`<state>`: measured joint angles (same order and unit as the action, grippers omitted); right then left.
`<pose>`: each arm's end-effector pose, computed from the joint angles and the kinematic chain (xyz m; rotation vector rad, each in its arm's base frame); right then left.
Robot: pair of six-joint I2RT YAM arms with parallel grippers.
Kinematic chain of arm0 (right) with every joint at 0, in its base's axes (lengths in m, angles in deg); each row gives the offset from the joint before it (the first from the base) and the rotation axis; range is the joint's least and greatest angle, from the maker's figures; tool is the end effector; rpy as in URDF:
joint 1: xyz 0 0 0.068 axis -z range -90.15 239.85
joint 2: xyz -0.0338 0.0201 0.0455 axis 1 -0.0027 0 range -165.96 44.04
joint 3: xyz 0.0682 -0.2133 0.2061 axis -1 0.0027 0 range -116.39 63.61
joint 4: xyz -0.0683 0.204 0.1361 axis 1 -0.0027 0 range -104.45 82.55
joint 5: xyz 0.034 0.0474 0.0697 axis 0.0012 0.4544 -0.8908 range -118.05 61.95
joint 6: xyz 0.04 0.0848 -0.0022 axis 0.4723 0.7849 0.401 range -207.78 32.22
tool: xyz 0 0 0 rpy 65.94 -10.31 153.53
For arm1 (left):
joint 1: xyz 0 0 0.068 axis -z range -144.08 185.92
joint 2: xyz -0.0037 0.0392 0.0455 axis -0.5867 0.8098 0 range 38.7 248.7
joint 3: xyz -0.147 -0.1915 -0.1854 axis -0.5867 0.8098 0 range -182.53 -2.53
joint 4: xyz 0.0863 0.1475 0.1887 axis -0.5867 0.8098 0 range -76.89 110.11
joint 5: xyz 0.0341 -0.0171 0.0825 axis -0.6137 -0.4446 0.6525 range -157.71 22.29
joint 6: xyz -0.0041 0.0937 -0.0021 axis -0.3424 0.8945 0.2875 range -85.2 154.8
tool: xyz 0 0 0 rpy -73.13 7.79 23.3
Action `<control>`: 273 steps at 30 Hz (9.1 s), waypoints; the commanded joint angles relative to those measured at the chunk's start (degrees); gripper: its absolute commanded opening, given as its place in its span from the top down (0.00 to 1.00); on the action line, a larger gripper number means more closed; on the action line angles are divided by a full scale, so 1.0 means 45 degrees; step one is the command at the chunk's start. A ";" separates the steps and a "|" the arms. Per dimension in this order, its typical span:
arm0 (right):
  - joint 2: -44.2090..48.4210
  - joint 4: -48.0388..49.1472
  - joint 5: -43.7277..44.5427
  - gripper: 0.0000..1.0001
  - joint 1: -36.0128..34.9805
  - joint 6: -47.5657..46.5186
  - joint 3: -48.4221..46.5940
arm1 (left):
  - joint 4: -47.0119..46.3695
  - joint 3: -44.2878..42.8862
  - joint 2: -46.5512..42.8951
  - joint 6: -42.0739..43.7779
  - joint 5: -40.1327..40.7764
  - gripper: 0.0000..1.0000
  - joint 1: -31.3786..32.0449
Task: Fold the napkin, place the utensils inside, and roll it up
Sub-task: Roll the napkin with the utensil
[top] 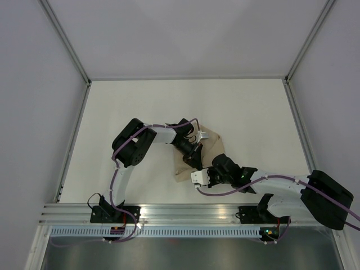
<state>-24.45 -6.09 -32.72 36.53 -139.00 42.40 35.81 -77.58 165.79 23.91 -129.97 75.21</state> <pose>0.1298 0.1859 0.1417 -1.8995 1.4202 0.1144 0.2793 -0.3252 0.0902 -0.8049 -2.3618 1.5017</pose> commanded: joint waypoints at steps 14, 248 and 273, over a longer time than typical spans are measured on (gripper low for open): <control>-0.0834 -0.1199 -0.0016 0.88 0.0325 0.0836 -0.0499 | 0.0640 0.0212 0.0159 -0.0254 0.1411 0.86 -0.0078; -0.2573 -0.6319 -0.4901 0.99 0.6009 -0.0981 -0.3821 | -1.3350 0.6913 -0.3964 1.3555 1.2294 0.55 0.5508; -0.2163 -0.7178 -0.4607 0.40 0.6107 0.0601 -0.4543 | -0.8873 0.5017 -0.3652 1.2012 1.1551 0.98 0.5469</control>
<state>-35.86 -33.43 -50.49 65.33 -136.75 23.62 -12.72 -52.36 147.78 84.50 -74.36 100.02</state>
